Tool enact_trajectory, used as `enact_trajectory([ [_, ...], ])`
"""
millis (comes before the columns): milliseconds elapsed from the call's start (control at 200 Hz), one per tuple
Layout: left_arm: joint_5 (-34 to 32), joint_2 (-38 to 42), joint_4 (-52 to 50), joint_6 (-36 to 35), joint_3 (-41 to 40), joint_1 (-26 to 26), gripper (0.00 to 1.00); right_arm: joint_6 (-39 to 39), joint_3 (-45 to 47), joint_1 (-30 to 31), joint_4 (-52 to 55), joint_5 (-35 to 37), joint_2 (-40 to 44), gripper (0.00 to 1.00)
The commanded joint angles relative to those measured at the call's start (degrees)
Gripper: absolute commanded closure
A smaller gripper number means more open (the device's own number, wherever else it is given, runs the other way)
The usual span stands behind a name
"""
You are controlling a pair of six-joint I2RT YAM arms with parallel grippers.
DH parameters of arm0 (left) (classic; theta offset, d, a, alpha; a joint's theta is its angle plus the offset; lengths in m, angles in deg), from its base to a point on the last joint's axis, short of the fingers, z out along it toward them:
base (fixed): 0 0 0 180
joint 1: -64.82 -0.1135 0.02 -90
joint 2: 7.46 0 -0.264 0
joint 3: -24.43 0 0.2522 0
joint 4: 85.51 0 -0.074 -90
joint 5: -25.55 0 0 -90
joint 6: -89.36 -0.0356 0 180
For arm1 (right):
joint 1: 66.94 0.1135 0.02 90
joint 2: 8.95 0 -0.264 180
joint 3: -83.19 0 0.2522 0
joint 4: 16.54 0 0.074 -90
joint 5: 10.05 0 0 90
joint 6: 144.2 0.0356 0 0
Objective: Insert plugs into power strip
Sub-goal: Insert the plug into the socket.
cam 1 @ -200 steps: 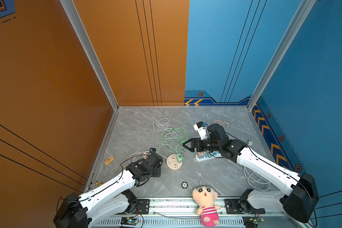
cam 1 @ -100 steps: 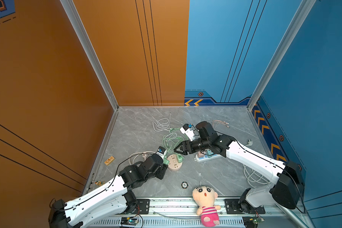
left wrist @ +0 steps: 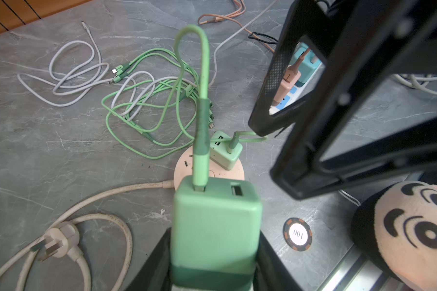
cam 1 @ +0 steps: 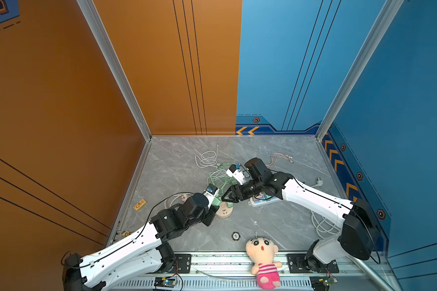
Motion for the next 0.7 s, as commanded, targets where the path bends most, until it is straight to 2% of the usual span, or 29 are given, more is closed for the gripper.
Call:
enact_trajectory([
  [0, 0.9, -0.6, 1.7, -2.0, 2.0, 1.2, 0.77, -1.3, -1.6, 0.7, 1.5, -1.4, -1.6, 0.38],
  [255, 0.5, -0.6, 2.7, -3.0, 2.0, 2.1, 0.77, -1.3, -2.8, 1.5, 1.4, -2.6, -3.6, 0.39],
  [536, 2.0, -0.5, 3.7, -4.2, 2.0, 2.3, 0.77, -1.2, -3.7, 2.4, 1.4, -4.0, -5.6, 0.48],
  [696, 2.4, -0.4, 4.5, -4.6, 1.5, 2.3, 0.77, -1.1, -4.1, 2.5, 1.5, -4.2, -6.0, 0.50],
])
